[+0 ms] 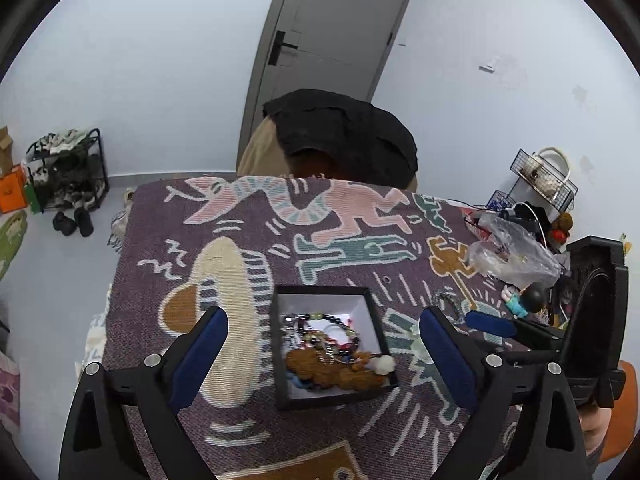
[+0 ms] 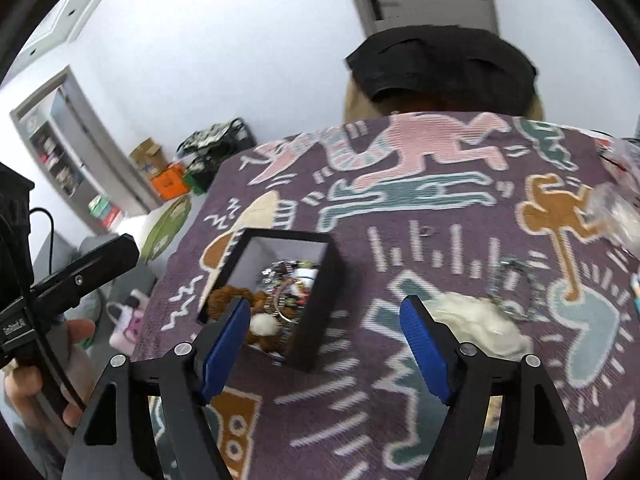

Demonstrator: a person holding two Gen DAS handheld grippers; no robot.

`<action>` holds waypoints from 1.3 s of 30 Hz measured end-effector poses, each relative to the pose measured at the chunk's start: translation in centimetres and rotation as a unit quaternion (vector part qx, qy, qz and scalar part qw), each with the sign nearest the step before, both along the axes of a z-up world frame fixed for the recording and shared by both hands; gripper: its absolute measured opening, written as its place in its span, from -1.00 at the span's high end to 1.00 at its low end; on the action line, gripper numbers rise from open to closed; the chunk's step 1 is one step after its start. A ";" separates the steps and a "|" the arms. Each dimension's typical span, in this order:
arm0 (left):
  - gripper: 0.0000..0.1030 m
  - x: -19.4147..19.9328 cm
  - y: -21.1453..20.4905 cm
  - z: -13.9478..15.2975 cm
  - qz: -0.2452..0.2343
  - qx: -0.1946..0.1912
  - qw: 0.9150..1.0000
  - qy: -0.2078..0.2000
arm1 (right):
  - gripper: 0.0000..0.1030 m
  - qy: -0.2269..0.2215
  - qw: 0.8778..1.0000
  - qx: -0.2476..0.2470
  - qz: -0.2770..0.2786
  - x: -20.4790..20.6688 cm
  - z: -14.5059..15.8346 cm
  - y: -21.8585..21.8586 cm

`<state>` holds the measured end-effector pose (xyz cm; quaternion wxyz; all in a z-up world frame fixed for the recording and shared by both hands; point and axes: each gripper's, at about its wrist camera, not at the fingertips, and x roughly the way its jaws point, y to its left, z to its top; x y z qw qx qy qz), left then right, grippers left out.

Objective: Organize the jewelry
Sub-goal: 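Move both grippers back over the white lace cloth and dark bead bracelet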

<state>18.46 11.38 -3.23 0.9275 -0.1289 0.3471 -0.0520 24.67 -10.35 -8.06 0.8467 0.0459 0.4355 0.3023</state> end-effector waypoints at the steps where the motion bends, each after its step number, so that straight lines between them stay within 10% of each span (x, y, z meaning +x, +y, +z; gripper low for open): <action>1: -0.88 0.0 -0.5 0.1 -0.003 0.002 1.000 0.000 | -0.50 -0.003 1.000 0.001 -0.006 -0.2 0.1 -0.7; 25: -0.89 -0.9 -11.4 0.0 -0.049 0.021 0.999 -0.005 | -0.79 -0.040 0.991 0.001 -0.130 -3.7 1.4 -13.0; 39: -0.91 0.6 -16.2 -1.9 -0.066 0.029 0.997 0.018 | -0.79 0.010 0.988 0.022 -0.153 -3.0 -1.8 -17.9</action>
